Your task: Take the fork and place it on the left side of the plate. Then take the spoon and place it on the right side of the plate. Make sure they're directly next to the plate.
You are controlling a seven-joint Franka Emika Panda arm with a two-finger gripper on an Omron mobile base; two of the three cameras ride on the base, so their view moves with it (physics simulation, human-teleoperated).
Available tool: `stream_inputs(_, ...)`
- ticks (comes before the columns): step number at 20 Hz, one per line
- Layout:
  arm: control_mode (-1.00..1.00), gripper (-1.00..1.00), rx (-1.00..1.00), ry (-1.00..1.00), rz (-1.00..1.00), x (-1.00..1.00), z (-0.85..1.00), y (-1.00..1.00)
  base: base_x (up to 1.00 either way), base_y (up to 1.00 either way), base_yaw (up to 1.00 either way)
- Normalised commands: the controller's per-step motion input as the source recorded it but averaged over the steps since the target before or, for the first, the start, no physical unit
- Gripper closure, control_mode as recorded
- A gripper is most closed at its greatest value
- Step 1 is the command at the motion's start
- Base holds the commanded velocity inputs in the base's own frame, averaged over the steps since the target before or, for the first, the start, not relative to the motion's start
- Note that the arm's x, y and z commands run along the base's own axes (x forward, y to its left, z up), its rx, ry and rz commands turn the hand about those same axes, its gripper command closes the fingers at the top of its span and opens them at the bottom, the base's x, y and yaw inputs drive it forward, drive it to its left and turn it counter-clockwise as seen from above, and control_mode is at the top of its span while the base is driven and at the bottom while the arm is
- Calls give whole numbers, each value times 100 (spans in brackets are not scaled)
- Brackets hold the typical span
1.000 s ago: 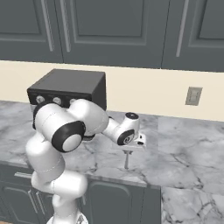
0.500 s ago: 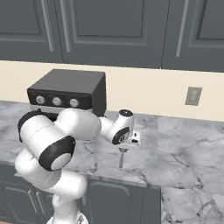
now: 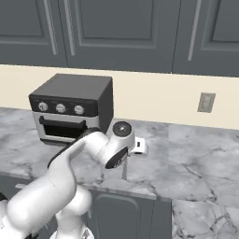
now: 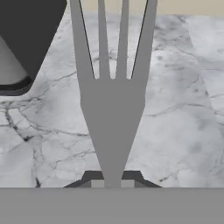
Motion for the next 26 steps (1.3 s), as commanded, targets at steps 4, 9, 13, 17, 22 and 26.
stream_inputs(4,-100,100,-8,-2,0,-34,100,27,0,0,0)
stream_inputs(9,-100,100,-10,3,4,-31,100,33,0,0,0)
stream_inputs(13,-100,100,-8,3,15,-62,100,24,0,0,0)
stream_inputs(17,-100,100,-5,0,19,-68,100,16,0,0,0)
stream_inputs(22,-100,100,-5,-1,10,-46,81,7,0,0,0)
stream_inputs(26,100,100,-9,-2,8,-22,14,21,-8,10,4)
